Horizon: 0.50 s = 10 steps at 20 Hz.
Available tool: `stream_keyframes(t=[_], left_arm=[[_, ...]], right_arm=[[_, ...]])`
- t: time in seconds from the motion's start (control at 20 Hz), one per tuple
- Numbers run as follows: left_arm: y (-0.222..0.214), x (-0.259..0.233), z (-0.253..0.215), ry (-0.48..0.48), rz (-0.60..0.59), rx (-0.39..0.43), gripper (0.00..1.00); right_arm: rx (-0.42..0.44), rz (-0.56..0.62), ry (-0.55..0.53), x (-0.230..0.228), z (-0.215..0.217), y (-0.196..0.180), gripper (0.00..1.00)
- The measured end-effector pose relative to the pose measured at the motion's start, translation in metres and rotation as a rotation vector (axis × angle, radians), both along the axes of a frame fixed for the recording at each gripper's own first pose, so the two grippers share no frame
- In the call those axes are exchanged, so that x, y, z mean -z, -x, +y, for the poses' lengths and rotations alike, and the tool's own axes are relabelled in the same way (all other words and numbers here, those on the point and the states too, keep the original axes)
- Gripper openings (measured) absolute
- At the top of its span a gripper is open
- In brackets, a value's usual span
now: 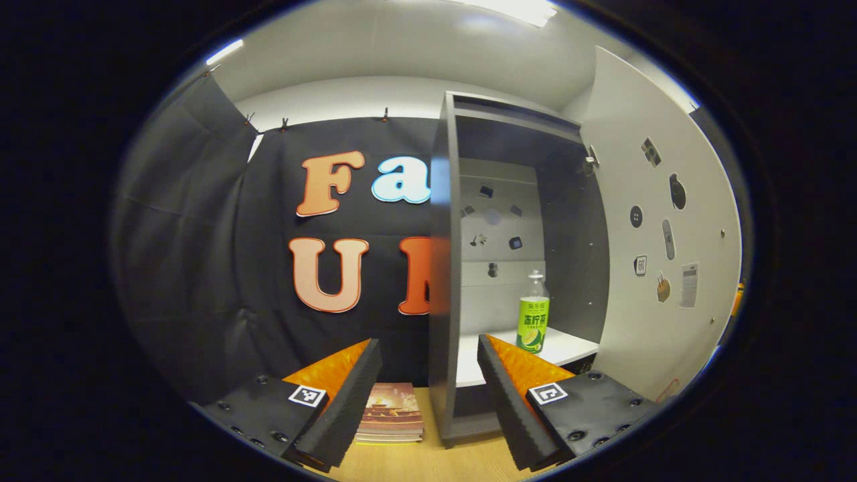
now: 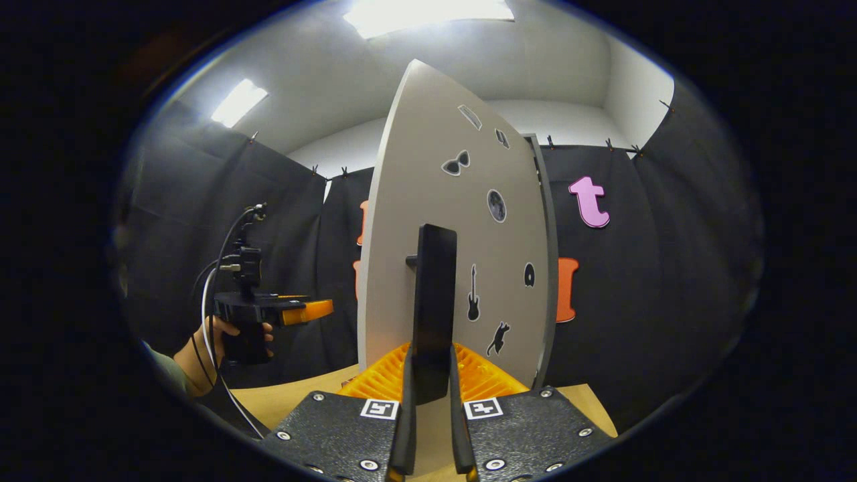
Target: Open the cabinet door with the right hand, grasp the bottle in the cabinet with the left hand and place it on the coaster, then close the cabinet door with the right hand.
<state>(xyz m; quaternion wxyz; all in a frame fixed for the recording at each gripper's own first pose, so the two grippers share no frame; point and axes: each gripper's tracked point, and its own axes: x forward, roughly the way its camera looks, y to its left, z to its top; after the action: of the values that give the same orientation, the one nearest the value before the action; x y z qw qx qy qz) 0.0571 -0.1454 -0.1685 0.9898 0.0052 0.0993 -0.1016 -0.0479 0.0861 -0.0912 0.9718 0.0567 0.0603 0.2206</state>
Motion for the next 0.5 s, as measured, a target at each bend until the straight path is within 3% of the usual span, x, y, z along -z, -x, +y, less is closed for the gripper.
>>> stream_keyframes(t=[0.25, 0.5], left_arm=[[-0.014, 0.019, -0.077, 0.007, 0.031, 0.1, 0.96], [-0.053, 0.05, -0.139, 0.002, 0.072, 0.131, 0.95]], right_arm=[[0.048, -0.023, 0.0, -0.002, -0.048, 0.005, 0.21], [0.094, -0.062, 0.073, -0.001, -0.086, 0.013, 0.19]])
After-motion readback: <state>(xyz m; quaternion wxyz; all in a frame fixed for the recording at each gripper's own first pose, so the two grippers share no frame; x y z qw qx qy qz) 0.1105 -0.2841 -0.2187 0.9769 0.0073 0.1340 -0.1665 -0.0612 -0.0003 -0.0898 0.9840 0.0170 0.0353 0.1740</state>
